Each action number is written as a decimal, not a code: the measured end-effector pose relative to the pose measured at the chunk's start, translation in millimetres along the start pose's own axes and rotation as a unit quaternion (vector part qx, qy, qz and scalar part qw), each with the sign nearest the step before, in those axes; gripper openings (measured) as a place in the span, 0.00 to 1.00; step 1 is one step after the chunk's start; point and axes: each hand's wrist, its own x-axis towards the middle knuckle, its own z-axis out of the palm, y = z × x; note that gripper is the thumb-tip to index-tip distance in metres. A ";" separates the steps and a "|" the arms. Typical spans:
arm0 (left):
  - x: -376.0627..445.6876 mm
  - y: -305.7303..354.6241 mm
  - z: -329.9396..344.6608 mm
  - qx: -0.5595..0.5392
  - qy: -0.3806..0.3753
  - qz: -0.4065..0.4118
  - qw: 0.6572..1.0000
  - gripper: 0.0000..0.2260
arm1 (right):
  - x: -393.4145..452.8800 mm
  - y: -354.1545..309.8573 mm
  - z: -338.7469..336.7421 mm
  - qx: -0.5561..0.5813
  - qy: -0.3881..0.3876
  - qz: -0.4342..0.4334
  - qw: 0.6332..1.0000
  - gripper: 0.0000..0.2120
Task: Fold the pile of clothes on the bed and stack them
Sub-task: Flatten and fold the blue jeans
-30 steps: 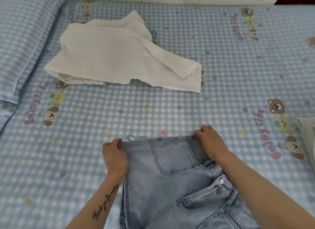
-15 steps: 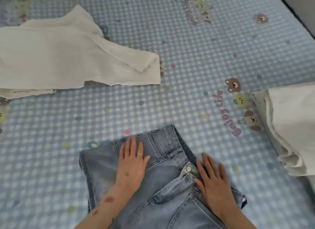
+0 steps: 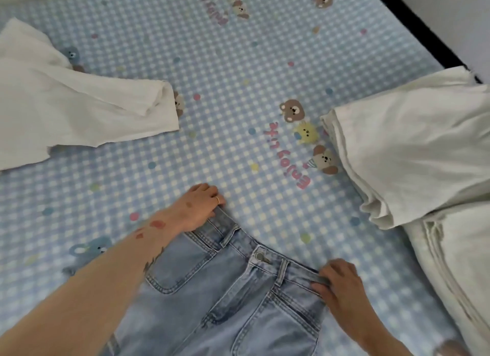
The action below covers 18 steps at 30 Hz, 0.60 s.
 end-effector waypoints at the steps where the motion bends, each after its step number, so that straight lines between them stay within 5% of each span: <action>1: 3.2 2.3 -2.0 -0.009 -0.011 -0.016 1.000 0.15 | -0.3 4.6 0.0 0.026 -0.012 0.035 0.999 0.06; 10: -20.8 5.5 -34.6 -0.105 -0.086 -0.091 0.987 0.06 | 3.5 -14.0 3.6 0.205 -0.103 0.158 0.961 0.18; 13: -60.5 -0.1 -68.8 -0.144 -0.062 -0.101 0.983 0.05 | 7.0 -27.4 -29.3 0.227 -0.164 0.127 0.951 0.08; 18: -180.2 -1.0 -138.3 -0.191 0.062 -0.135 0.970 0.06 | -11.4 -82.9 -113.4 0.278 -0.131 0.054 0.950 0.04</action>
